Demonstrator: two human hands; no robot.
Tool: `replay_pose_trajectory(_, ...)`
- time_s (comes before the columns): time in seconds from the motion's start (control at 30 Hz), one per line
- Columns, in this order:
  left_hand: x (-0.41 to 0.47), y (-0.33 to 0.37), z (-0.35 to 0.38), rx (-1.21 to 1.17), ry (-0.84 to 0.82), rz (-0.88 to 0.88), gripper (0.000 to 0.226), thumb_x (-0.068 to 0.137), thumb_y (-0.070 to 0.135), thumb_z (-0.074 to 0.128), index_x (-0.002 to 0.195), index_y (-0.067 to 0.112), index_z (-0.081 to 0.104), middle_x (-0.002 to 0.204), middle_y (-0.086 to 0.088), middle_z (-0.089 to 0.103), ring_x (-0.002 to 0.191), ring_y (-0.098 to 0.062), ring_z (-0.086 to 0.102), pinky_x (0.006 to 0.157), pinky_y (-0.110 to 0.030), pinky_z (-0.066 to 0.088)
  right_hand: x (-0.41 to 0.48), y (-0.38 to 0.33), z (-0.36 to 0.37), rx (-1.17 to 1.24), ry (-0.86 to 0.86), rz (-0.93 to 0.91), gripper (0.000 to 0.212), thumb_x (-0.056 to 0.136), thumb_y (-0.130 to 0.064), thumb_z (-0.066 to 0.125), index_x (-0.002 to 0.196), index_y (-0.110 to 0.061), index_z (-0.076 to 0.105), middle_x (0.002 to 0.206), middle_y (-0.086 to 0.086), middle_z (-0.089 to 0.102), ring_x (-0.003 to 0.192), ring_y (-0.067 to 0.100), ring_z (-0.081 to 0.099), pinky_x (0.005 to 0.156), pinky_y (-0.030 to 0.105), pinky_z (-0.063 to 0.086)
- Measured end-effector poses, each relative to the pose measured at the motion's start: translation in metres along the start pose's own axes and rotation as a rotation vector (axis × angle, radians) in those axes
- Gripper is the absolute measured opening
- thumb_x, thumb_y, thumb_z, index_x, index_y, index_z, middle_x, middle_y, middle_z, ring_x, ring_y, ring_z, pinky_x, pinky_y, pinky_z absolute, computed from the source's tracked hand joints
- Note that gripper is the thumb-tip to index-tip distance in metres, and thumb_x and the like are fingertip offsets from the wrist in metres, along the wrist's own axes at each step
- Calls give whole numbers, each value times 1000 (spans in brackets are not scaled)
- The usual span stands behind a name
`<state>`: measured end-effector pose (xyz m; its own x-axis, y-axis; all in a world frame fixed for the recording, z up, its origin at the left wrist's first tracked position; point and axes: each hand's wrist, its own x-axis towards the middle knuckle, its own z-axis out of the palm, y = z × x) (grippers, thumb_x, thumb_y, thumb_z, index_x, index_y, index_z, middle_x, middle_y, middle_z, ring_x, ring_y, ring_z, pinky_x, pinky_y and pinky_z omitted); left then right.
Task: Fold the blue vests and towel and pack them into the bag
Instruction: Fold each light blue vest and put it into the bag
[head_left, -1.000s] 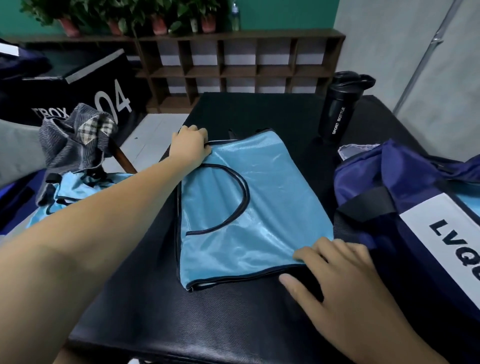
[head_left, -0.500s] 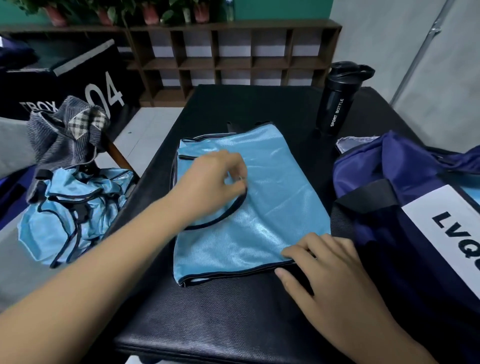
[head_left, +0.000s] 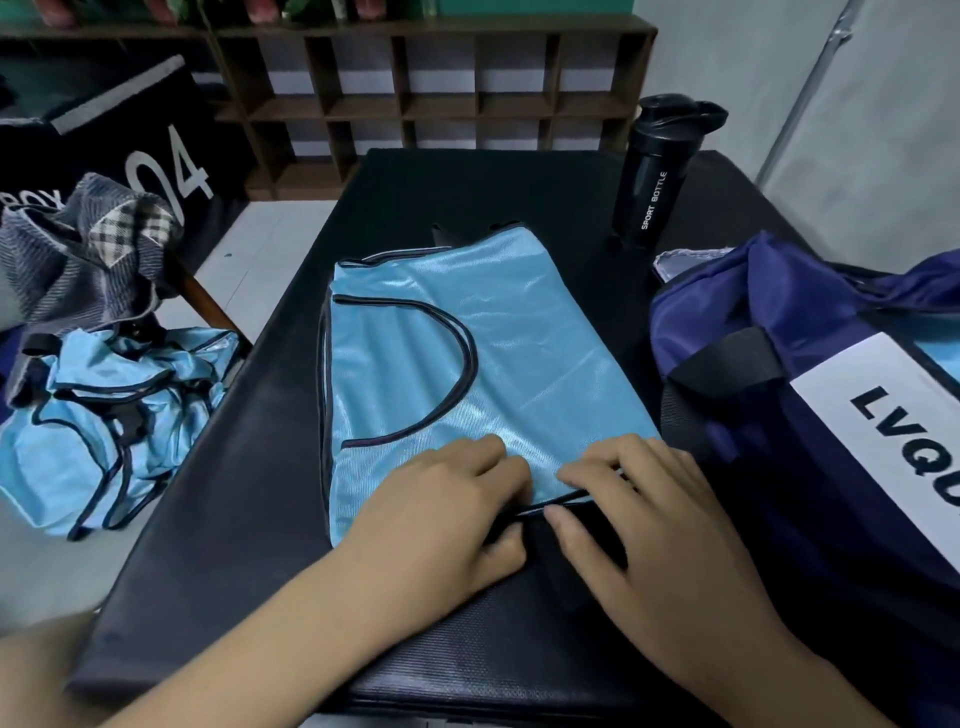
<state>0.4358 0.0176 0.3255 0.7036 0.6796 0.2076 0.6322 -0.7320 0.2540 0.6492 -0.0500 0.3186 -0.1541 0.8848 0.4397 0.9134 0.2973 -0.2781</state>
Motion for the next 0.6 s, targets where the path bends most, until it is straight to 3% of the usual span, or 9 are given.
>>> replay_pose_trajectory(0.13, 2, -4, 3, 113, 50, 9, 17, 81, 40, 63, 89, 26, 56, 82, 8, 50, 70, -20, 56, 60, -31, 37, -7, -19, 5, 54, -32, -141, 18, 97, -28, 70, 113, -19, 71, 113, -3, 60, 98, 23, 60, 88, 41, 50)
replay_pose_trajectory(0.23, 0, -11, -1, 148, 10, 36, 13, 78, 37, 58, 87, 27, 58, 79, 8, 52, 66, -21, 56, 61, -32, 43, -7, -13, 9, 39, -91, -83, 32, 94, -35, 70, 122, -21, 67, 121, -5, 58, 108, 21, 59, 94, 39, 49)
replay_pose_trajectory(0.37, -5, -27, -15, 66, -110, -6, 17, 78, 39, 48, 89, 32, 59, 83, 11, 56, 76, -18, 61, 70, -32, 46, -3, -2, 7, -24, -147, 5, 44, 93, -44, 65, 132, -24, 63, 127, -9, 57, 120, 17, 57, 105, 38, 41)
replay_pose_trajectory(0.6, -25, -62, -43, -80, -206, -153, 19, 74, 48, 47, 88, 36, 54, 85, 17, 58, 77, -4, 56, 69, -29, 49, 5, 18, -2, -118, -169, 104, 42, 92, -43, 59, 132, -29, 62, 120, -12, 58, 113, 21, 59, 102, 42, 39)
